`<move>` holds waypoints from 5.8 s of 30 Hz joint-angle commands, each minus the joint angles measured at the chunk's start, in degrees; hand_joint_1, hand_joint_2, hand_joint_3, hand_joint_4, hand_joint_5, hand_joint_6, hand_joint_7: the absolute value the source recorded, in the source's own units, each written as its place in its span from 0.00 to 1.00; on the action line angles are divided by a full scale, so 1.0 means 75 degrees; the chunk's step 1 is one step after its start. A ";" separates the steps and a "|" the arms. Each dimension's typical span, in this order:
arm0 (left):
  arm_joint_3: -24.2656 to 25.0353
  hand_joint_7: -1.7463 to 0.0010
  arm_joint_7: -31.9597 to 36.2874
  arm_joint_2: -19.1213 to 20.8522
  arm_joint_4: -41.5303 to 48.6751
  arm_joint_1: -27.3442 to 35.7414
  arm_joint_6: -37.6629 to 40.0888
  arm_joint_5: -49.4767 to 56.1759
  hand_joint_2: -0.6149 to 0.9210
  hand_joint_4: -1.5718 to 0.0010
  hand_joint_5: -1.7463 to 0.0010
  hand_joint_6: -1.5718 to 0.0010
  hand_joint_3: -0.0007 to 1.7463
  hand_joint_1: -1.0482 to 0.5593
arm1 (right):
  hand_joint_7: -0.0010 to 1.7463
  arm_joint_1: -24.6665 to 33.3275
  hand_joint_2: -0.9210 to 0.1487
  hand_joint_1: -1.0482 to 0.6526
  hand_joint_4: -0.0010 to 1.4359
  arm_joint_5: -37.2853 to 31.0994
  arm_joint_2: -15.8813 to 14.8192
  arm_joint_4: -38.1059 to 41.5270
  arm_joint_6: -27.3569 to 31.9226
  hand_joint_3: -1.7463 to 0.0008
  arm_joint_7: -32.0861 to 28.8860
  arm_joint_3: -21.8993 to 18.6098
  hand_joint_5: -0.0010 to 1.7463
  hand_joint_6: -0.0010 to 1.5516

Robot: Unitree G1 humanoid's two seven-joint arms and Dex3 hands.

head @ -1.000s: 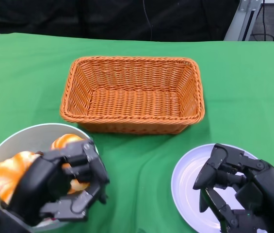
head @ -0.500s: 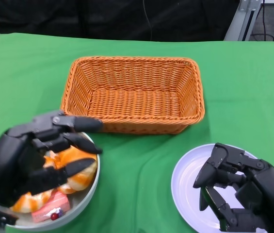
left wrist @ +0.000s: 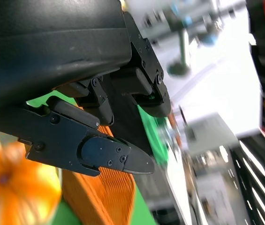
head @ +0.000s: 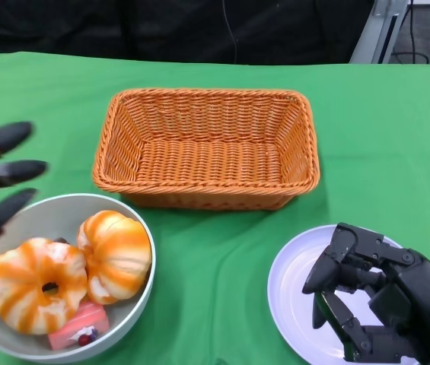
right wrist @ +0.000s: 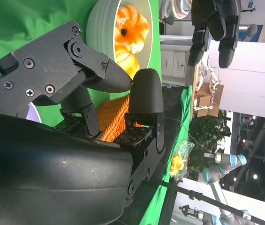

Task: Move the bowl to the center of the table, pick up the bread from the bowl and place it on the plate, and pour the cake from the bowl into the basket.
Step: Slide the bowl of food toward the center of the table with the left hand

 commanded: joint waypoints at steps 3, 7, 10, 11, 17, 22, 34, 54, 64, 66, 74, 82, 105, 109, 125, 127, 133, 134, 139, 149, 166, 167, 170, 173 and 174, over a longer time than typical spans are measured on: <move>0.0293 1.00 0.0255 0.0389 0.0367 -0.0018 0.0208 0.0133 1.00 0.64 0.84 0.58 0.10 0.24 | 0.79 0.0009 0.31 0.54 0.51 0.0040 -0.0052 -0.0062 0.0048 0.40 -0.0017 -0.0002 0.95 0.43; 0.0307 1.00 0.0257 0.0486 0.0452 0.0000 0.0222 0.0188 1.00 0.65 0.86 0.59 0.12 0.24 | 0.79 0.0004 0.30 0.54 0.50 0.0049 -0.0047 -0.0061 0.0043 0.40 -0.0012 0.0003 0.95 0.43; 0.0375 1.00 0.0302 0.0609 0.0631 0.0063 0.0500 0.0242 1.00 0.67 0.87 0.63 0.13 0.23 | 0.79 -0.0026 0.30 0.54 0.51 -0.0019 -0.0042 0.0000 -0.0035 0.40 -0.0026 0.0008 0.95 0.43; 0.0395 1.00 0.0315 0.0644 0.0678 0.0081 0.0588 0.0257 1.00 0.68 0.88 0.65 0.13 0.23 | 0.79 -0.0034 0.30 0.53 0.51 -0.0039 -0.0040 0.0018 -0.0058 0.40 -0.0029 0.0009 0.95 0.43; 0.0355 1.00 0.0311 0.0790 0.0858 0.0066 0.1257 0.0265 1.00 0.72 0.91 0.70 0.16 0.23 | 0.79 -0.0023 0.30 0.53 0.51 -0.0048 -0.0026 -0.0021 -0.0002 0.40 -0.0068 0.0017 0.95 0.44; 0.0369 1.00 0.0717 0.0665 0.0790 0.0007 0.2559 0.0176 1.00 0.81 0.96 0.81 0.18 0.26 | 0.79 -0.0034 0.31 0.53 0.51 -0.0080 -0.0038 -0.0008 -0.0051 0.39 -0.0067 0.0015 0.95 0.43; 0.0234 1.00 0.0950 0.0690 0.0808 -0.0019 0.2925 0.0455 1.00 0.80 0.96 0.81 0.19 0.23 | 0.79 -0.0055 0.31 0.53 0.51 -0.0134 -0.0032 -0.0016 -0.0032 0.40 -0.0055 0.0022 0.95 0.44; -0.0466 1.00 0.0191 0.1766 -0.0229 -0.0069 0.6045 0.0736 1.00 0.91 1.00 0.94 0.33 0.26 | 0.77 -0.0093 0.30 0.53 0.51 -0.0126 -0.0036 -0.0032 0.0017 0.41 -0.0056 0.0049 0.94 0.44; -0.0577 1.00 -0.0028 0.1928 -0.1095 0.0063 0.7141 0.0652 1.00 0.90 1.00 0.95 0.32 0.27 | 0.78 -0.0102 0.30 0.53 0.51 -0.0104 -0.0013 -0.0004 -0.0003 0.40 -0.0063 0.0043 0.95 0.44; -0.0610 1.00 -0.0065 0.1946 -0.1237 0.0099 0.7250 0.0661 1.00 0.90 0.99 0.95 0.32 0.26 | 0.78 -0.0113 0.31 0.53 0.51 -0.0109 -0.0021 0.0020 -0.0033 0.40 -0.0047 0.0043 0.95 0.44; -0.0537 1.00 -0.0059 0.1802 -0.1607 0.0209 0.7484 0.0544 1.00 0.91 1.00 0.96 0.31 0.26 | 0.78 -0.0117 0.31 0.53 0.51 -0.0149 -0.0041 -0.0006 0.0007 0.39 -0.0057 0.0051 0.95 0.44; -0.0392 0.99 -0.0096 0.1487 -0.2347 0.0532 0.7661 -0.0012 1.00 0.93 1.00 0.96 0.30 0.25 | 0.78 -0.0114 0.31 0.52 0.51 -0.0264 -0.0030 -0.0037 -0.0013 0.40 -0.0119 0.0080 0.95 0.45; -0.0552 1.00 -0.0499 0.1558 -0.3030 0.0750 0.8014 -0.0912 1.00 0.98 0.99 1.00 0.31 0.25 | 0.77 -0.0122 0.33 0.53 0.51 -0.0308 -0.0029 -0.0047 0.0020 0.38 -0.0186 0.0105 0.94 0.45; -0.0614 1.00 -0.0576 0.1654 -0.3200 0.0802 0.8107 -0.1017 1.00 1.00 1.00 1.00 0.31 0.24 | 0.77 -0.0112 0.33 0.53 0.51 -0.0328 -0.0022 -0.0045 0.0001 0.39 -0.0202 0.0111 0.94 0.45; -0.0750 1.00 -0.0508 0.1761 -0.3690 0.0684 0.9019 -0.1097 1.00 0.99 0.99 1.00 0.34 0.26 | 0.77 -0.0102 0.32 0.53 0.51 -0.0373 -0.0035 -0.0078 0.0053 0.39 -0.0227 0.0175 0.94 0.45; -0.0765 1.00 -0.0547 0.1759 -0.3703 0.0684 0.9037 -0.1131 1.00 0.99 0.99 1.00 0.34 0.26 | 0.77 -0.0099 0.32 0.53 0.51 -0.0378 -0.0020 -0.0087 0.0051 0.39 -0.0247 0.0191 0.94 0.45; -0.0916 1.00 -0.0590 0.1736 -0.3724 0.0651 0.9107 -0.1274 1.00 0.98 0.99 1.00 0.33 0.25 | 0.77 -0.0126 0.32 0.53 0.51 -0.0430 -0.0057 -0.0075 -0.0001 0.39 -0.0235 0.0219 0.95 0.45; -0.0914 1.00 -0.0570 0.1716 -0.3720 0.0639 0.9145 -0.1316 1.00 0.98 0.99 1.00 0.33 0.24 | 0.77 -0.0128 0.32 0.53 0.51 -0.0446 -0.0062 -0.0075 -0.0007 0.39 -0.0236 0.0221 0.95 0.45; -0.0991 1.00 -0.0552 0.1712 -0.3755 0.0655 0.9130 -0.1402 1.00 0.98 0.99 1.00 0.32 0.24 | 0.76 -0.0131 0.32 0.53 0.51 -0.0442 -0.0043 -0.0073 0.0024 0.39 -0.0232 0.0238 0.94 0.45; -0.1106 1.00 -0.0476 0.1618 -0.3823 0.0638 0.9216 -0.1638 1.00 0.97 0.99 1.00 0.31 0.23 | 0.76 -0.0180 0.32 0.53 0.50 -0.0507 -0.0037 -0.0020 -0.0029 0.39 -0.0235 0.0290 0.95 0.45; -0.1570 1.00 -0.0513 0.1817 -0.4069 0.0551 0.9445 -0.1558 1.00 0.97 0.99 1.00 0.29 0.23 | 0.77 -0.0160 0.32 0.53 0.49 -0.0577 0.0000 -0.0092 -0.0014 0.40 -0.0293 0.0350 0.95 0.46; -0.1580 1.00 -0.0520 0.1822 -0.4076 0.0549 0.9446 -0.1553 1.00 0.97 0.99 1.00 0.29 0.23 | 0.77 -0.0162 0.32 0.53 0.49 -0.0569 0.0002 -0.0090 -0.0013 0.40 -0.0290 0.0349 0.95 0.46; -0.1613 1.00 -0.0451 0.1833 -0.4111 0.0566 0.9374 -0.1445 1.00 0.97 0.99 1.00 0.29 0.23 | 0.77 -0.0148 0.32 0.52 0.49 -0.0588 0.0002 -0.0094 -0.0020 0.40 -0.0299 0.0355 0.95 0.45; -0.1597 1.00 -0.0292 0.1858 -0.4152 0.0587 0.9158 -0.1188 1.00 0.96 0.98 1.00 0.29 0.22 | 0.77 -0.0136 0.31 0.52 0.49 -0.0604 0.0000 -0.0091 -0.0017 0.41 -0.0309 0.0352 0.95 0.45; -0.1599 1.00 -0.0234 0.1888 -0.4169 0.0601 0.9051 -0.1056 1.00 0.96 0.98 1.00 0.29 0.23 | 0.77 -0.0134 0.31 0.52 0.49 -0.0610 0.0000 -0.0088 -0.0021 0.41 -0.0313 0.0350 0.95 0.45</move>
